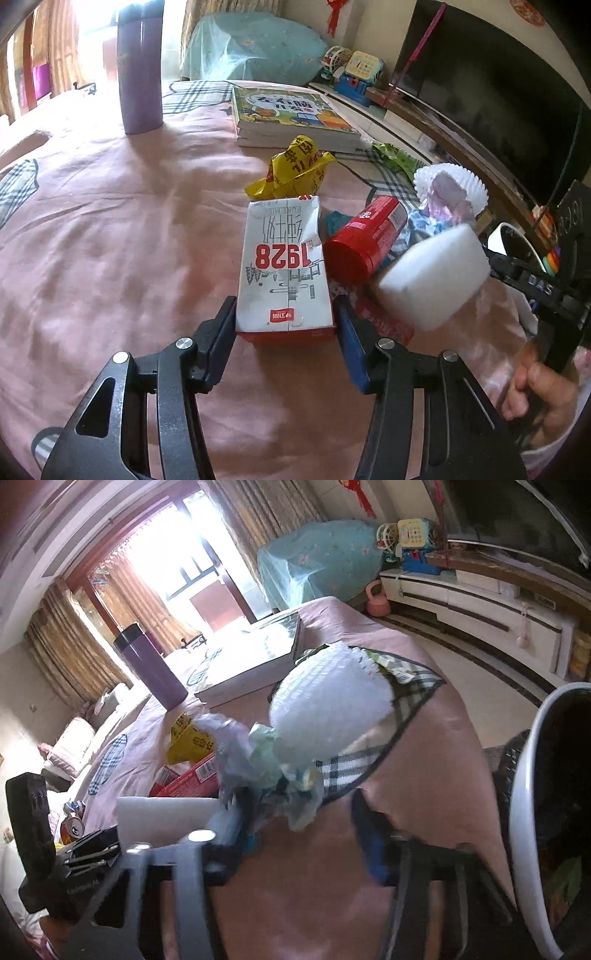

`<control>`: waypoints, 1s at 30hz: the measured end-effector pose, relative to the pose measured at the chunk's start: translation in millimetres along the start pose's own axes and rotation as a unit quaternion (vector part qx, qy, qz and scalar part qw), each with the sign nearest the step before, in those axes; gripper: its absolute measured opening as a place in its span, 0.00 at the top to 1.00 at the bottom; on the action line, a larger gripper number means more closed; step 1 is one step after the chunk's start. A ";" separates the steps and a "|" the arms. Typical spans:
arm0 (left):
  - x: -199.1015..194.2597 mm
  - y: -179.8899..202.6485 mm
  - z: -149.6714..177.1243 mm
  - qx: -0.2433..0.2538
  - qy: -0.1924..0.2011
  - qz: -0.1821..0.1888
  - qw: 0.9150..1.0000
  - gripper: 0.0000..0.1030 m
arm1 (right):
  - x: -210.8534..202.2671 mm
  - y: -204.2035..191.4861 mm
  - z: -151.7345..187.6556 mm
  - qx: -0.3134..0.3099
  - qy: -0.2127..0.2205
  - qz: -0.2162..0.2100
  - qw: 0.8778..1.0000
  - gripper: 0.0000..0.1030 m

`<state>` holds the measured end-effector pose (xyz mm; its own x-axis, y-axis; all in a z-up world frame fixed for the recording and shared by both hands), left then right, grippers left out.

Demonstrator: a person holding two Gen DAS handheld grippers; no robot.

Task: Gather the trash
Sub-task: 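Grasp the white red-printed carton with the left tool while the right tool grasps crumpled foil, then move both items over the bin and open both tools to drop them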

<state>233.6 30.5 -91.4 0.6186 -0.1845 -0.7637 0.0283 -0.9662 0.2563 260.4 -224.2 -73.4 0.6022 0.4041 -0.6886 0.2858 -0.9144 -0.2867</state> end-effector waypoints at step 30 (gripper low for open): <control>-85.5 109.4 62.0 0.086 0.037 0.096 0.991 0.51 | -131.5 27.0 76.0 0.030 0.063 0.024 0.997 0.95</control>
<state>135.1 -70.5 -34.8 0.6553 -0.3608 -0.6636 -0.2256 -0.9319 0.2840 132.3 -303.8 -41.2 0.7039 0.3562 -0.6145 0.2113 -0.9310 -0.2977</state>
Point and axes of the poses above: each gripper's, at about its wrist camera, not at the fingertips, and x roughly the way its jaws point, y to its right, z to its underside, the point moved 3 cm from there along x, roughly the way its jaws point, and after that the axes turned 7 degrees about -x, right-handed, at the moved point
